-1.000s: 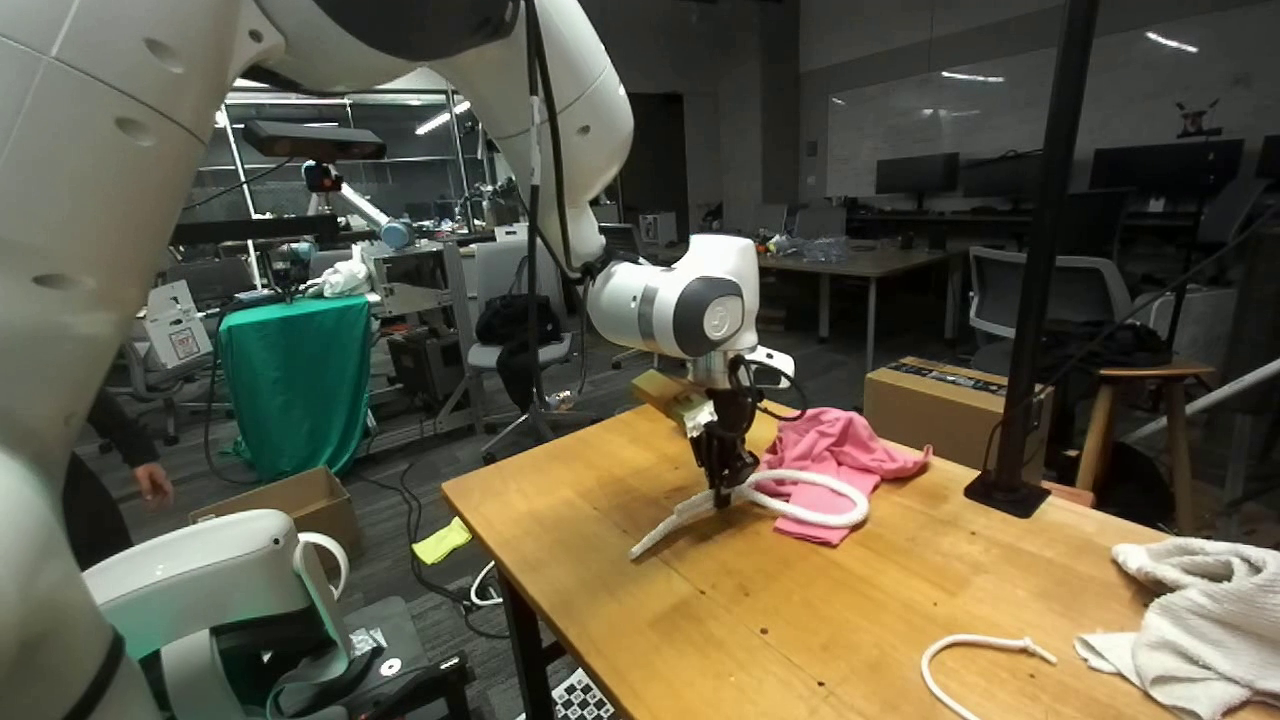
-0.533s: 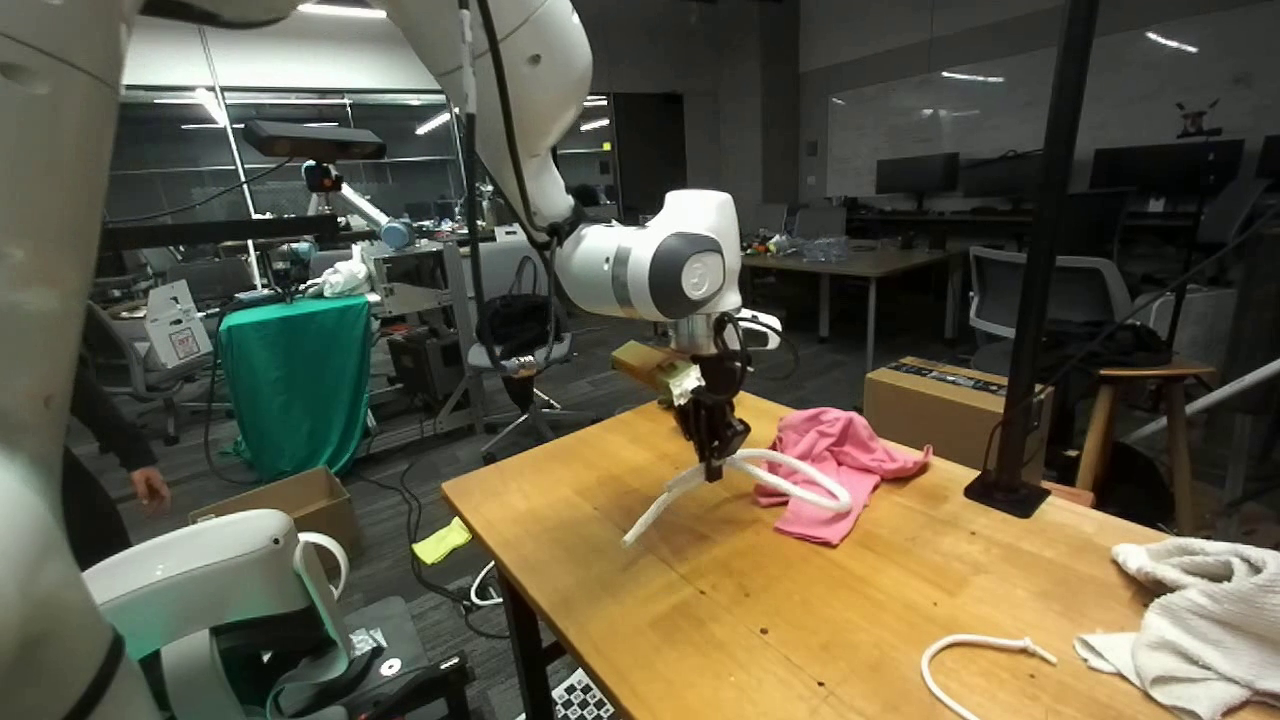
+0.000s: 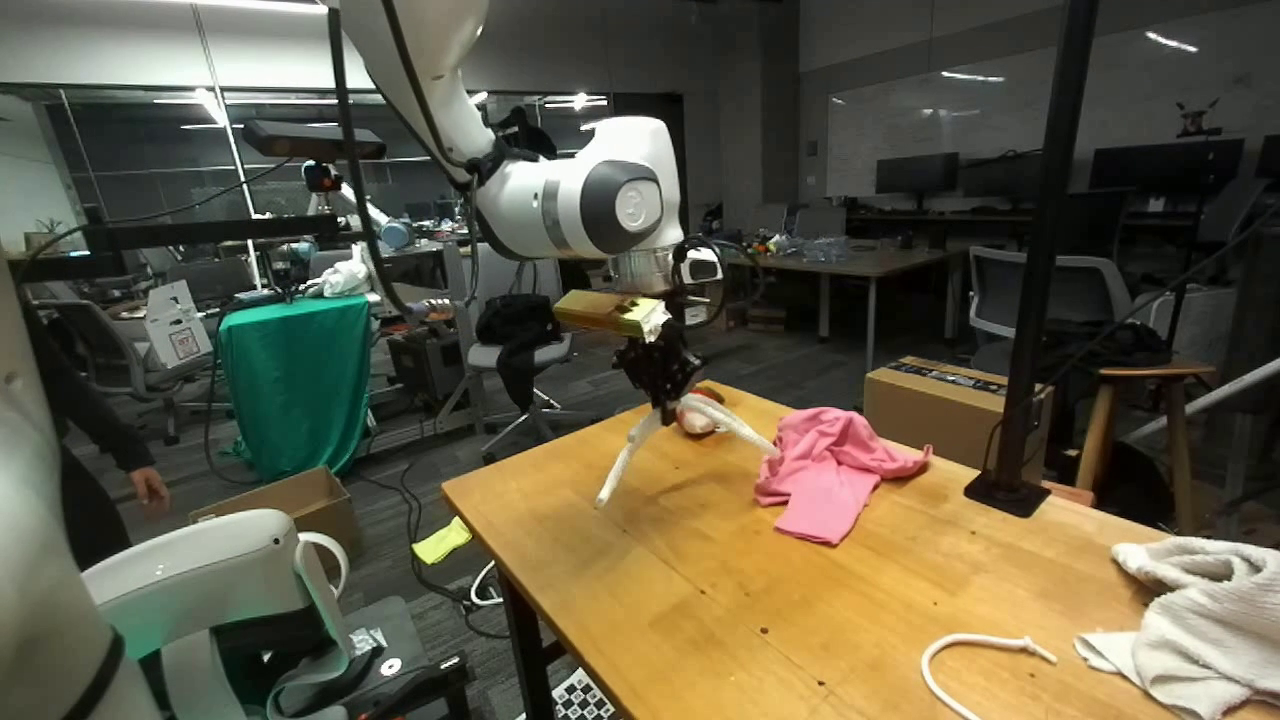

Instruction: Separate all the objects on the table

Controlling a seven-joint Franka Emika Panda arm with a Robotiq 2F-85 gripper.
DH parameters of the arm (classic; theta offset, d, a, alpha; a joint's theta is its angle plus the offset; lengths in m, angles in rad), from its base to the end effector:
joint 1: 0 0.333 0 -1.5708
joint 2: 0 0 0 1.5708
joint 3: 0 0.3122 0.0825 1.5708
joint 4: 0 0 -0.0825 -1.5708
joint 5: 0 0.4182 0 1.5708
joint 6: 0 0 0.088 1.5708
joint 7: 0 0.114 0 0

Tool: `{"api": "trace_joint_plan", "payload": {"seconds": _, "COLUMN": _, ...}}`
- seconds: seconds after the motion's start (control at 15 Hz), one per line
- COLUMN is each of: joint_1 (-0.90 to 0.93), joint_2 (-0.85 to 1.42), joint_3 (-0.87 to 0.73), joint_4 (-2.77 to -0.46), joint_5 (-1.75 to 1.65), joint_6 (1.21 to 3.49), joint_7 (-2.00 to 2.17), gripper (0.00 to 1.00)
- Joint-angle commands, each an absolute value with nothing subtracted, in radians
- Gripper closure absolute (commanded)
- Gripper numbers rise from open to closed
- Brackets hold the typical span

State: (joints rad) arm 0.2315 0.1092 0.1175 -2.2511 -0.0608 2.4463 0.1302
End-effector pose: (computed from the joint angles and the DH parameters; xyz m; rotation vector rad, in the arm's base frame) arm 0.5325 0.1936 0.2899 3.1046 0.4099 0.1429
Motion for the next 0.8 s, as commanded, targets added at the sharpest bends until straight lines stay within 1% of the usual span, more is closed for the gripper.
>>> {"api": "trace_joint_plan", "payload": {"seconds": 0.0, "joint_1": 0.229, "joint_2": 0.064, "joint_3": 0.179, "joint_4": -2.248, "joint_5": -0.024, "joint_6": 2.413, "joint_7": -0.017, "gripper": 0.96}}
{"api": "trace_joint_plan", "payload": {"seconds": 0.73, "joint_1": 0.244, "joint_2": 0.229, "joint_3": 0.345, "joint_4": -2.087, "joint_5": 0.169, "joint_6": 2.271, "joint_7": -0.524, "gripper": 0.96}}
